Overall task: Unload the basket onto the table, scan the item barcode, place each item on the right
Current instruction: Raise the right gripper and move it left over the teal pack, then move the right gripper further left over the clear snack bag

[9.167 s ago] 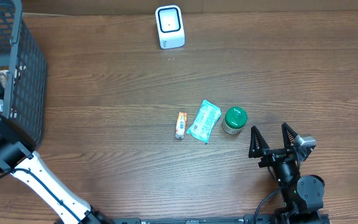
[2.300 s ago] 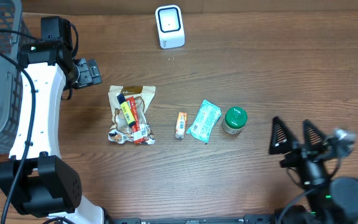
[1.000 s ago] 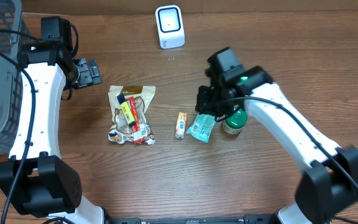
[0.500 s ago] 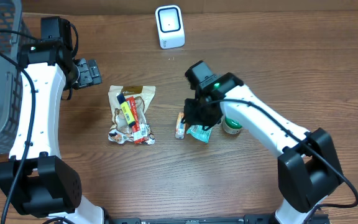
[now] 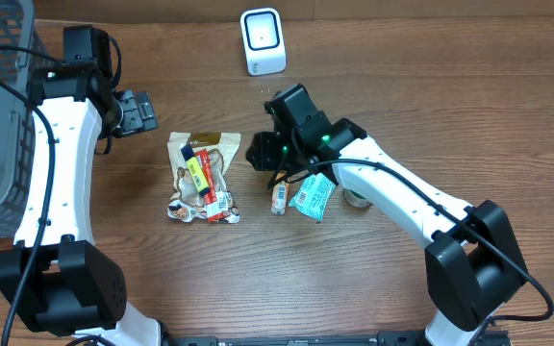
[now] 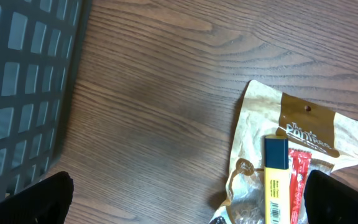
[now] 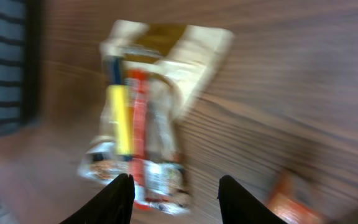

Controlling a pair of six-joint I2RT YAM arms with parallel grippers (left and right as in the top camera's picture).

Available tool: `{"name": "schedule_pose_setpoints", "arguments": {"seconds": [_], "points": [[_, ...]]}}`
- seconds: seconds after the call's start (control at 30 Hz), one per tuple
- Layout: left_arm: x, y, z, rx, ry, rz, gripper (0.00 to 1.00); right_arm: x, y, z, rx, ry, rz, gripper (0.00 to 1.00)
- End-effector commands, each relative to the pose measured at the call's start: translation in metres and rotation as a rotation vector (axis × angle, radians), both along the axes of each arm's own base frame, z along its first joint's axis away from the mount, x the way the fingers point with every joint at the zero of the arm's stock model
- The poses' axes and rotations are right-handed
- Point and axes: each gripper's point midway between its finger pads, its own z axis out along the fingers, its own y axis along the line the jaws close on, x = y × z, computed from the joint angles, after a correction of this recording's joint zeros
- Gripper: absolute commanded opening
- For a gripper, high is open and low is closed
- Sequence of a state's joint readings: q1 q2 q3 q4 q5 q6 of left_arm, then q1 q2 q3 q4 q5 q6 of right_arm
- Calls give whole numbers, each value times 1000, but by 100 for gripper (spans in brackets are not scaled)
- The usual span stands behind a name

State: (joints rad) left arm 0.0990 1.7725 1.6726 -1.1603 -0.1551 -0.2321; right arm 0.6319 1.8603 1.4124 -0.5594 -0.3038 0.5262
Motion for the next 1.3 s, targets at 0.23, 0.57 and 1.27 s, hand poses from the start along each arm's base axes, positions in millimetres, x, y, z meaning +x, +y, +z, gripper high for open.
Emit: {"name": "schedule_pose_setpoints", "arguments": {"seconds": [0.23,0.57,1.27], "points": [[-2,0,5,12,-9,-7,100,-24,39,19,124,-57,231,47],[-2,1,5,12,-9,-7,100,-50,72,7,-84,-276,314,47],[-2,1,5,12,-9,-7,100,-9,114,29,-53,-379,349,63]]}}
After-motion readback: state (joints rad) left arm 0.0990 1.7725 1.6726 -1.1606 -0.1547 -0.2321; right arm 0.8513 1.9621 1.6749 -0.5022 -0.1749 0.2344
